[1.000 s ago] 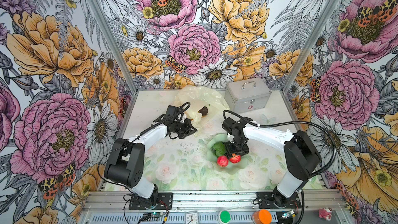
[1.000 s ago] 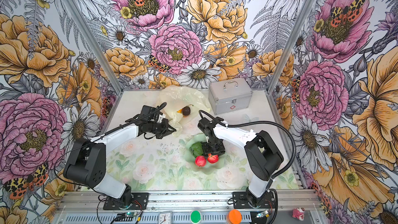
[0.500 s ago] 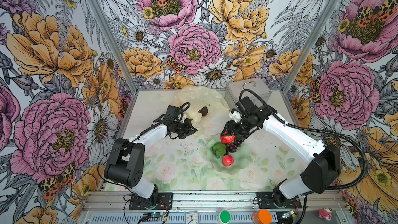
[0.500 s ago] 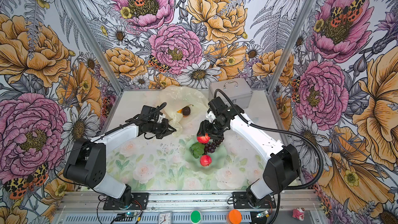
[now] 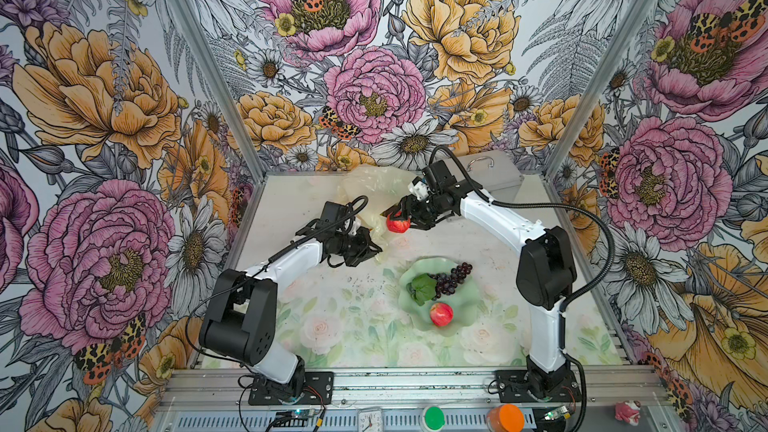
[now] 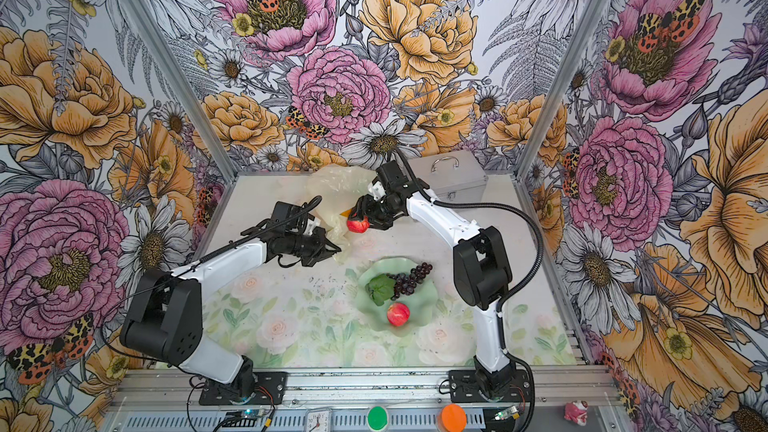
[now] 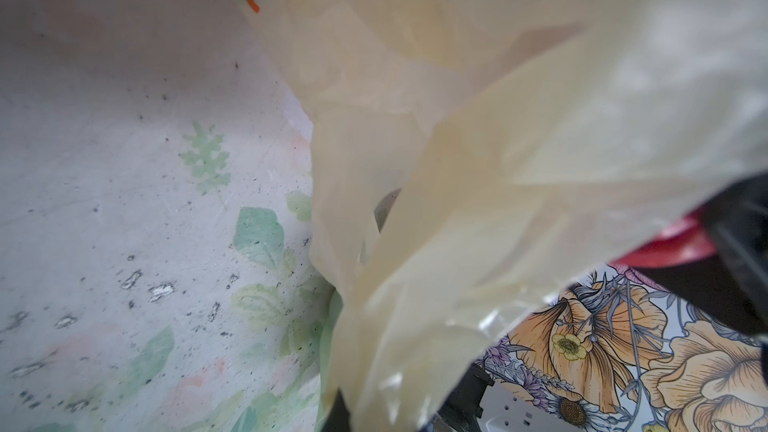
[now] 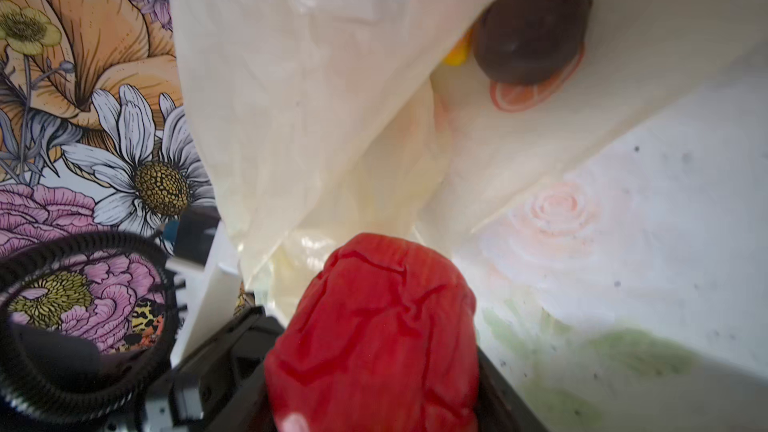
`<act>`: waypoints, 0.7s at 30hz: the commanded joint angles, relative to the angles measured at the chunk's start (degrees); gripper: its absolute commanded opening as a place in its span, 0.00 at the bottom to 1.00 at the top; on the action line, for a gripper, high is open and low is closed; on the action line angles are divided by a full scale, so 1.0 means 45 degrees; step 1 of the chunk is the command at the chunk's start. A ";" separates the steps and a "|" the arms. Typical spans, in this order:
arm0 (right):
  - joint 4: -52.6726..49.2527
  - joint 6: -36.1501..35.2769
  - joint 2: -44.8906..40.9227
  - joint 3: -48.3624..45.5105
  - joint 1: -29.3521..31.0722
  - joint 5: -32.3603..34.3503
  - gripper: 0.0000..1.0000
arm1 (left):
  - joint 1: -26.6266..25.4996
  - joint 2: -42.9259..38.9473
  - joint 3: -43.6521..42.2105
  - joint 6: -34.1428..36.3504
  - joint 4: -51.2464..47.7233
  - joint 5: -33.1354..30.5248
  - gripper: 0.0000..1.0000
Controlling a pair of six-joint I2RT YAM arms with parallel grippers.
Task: Place the fruits into the plastic bag
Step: 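Lift the red fruit and carry it into the bag mouth, then open the right gripper to drop the red fruit into the bag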
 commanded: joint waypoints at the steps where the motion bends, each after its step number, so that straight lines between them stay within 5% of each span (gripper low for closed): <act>1: 0.1510 0.0614 0.1188 0.1233 0.0061 0.0297 0.58 | -0.0128 -0.0218 0.0325 -0.0096 -0.0086 -0.0228 0.00; 11: 0.6668 0.3585 0.3465 0.1944 0.0475 0.1759 0.59 | -0.0304 0.0523 0.0894 -0.0068 -0.0250 -0.0223 0.00; 21: 0.8748 0.4878 0.5133 0.4139 0.0569 0.0474 0.86 | 0.0250 0.0661 0.0952 0.0135 -0.0358 -0.0103 0.00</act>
